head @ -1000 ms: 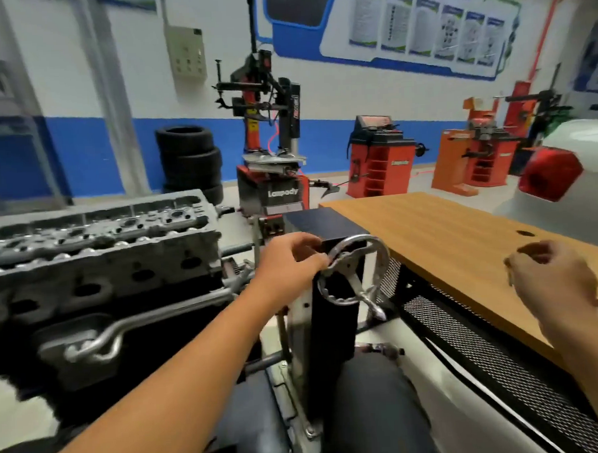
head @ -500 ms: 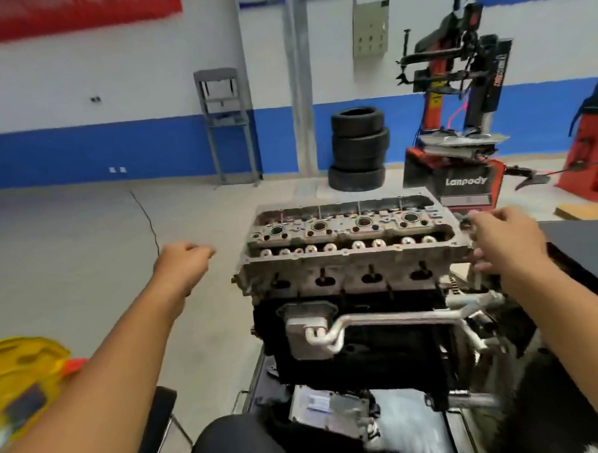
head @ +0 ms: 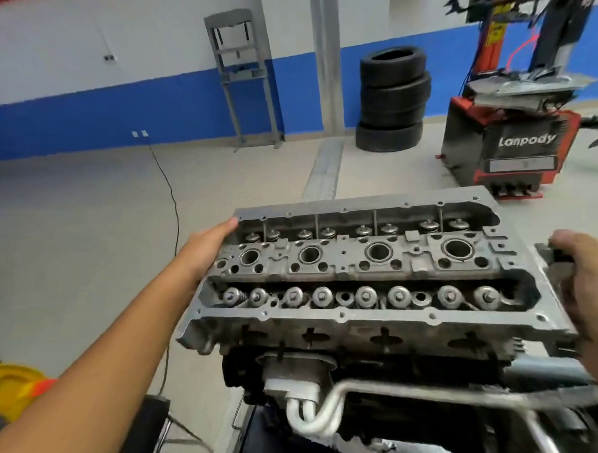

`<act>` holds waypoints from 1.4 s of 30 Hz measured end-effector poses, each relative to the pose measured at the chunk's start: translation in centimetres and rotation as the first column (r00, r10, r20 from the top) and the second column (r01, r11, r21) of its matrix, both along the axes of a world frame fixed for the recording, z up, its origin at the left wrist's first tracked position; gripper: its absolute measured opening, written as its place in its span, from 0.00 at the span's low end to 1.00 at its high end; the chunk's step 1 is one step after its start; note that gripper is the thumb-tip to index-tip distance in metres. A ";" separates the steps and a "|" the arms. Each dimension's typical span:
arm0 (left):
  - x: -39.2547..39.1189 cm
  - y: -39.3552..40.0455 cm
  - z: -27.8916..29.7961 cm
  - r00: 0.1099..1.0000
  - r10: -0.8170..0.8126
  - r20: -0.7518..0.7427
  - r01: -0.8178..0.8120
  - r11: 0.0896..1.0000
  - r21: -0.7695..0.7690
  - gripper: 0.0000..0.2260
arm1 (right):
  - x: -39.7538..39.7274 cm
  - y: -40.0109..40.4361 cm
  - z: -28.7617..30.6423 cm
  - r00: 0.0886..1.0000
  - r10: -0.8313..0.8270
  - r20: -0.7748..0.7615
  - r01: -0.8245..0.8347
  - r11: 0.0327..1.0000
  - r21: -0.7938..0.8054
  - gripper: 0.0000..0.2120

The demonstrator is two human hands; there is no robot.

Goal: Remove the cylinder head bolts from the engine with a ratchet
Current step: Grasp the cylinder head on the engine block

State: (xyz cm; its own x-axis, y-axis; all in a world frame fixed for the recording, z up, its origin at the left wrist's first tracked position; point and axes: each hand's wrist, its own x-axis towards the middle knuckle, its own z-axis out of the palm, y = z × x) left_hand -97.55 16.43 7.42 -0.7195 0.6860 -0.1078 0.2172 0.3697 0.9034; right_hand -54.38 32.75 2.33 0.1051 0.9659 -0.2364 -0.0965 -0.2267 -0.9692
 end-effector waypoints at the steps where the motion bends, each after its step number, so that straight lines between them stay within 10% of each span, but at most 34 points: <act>1: 0.1 0.4 0.0 0.998 0.050 -0.048 -0.050 0.999 0.002 0.13 | 0.2 0.6 -0.9 0.999 0.020 -0.035 -0.022 0.998 -0.060 0.35; 4: 0.3 0.0 0.1 0.996 0.045 0.074 -0.039 0.996 -0.078 0.16 | 0.0 0.7 -1.0 0.976 0.219 0.007 -0.218 0.972 -0.088 0.40; 9: 1.6 -1.8 1.7 0.877 0.015 0.480 0.121 0.960 -0.251 0.22 | -3.4 -2.0 4.3 0.993 -0.008 -0.118 -0.022 0.967 -0.254 0.21; 16: 2.3 2.0 4.2 0.994 0.095 -0.050 -0.107 0.859 -0.500 0.13 | -3.8 -2.6 8.8 0.983 -0.020 -0.181 -0.069 0.881 -0.468 0.10; 20: 1.2 1.5 5.7 0.947 -0.226 -0.228 0.022 0.754 -0.657 0.12 | -3.4 -2.5 10.4 0.993 0.042 -0.106 -0.094 0.826 -0.555 0.11; 31: 2.2 -0.5 7.5 0.940 -0.323 -0.112 0.167 0.719 -0.675 0.17 | -0.2 -1.7 14.5 0.994 0.101 0.032 -0.056 0.755 -0.654 0.06; 42: 19.1 5.3 15.1 0.818 -0.503 -0.277 0.237 0.735 -0.635 0.20 | 16.7 2.9 20.3 0.993 -0.105 0.061 0.122 0.831 -0.542 0.07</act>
State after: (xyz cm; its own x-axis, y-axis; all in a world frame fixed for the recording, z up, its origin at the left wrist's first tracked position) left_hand -78.41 21.70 22.56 -0.4826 0.8177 -0.3137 0.7384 0.5725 0.3563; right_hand -37.64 35.61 22.65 0.2204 0.6632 -0.7153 -0.1294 -0.7070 -0.6953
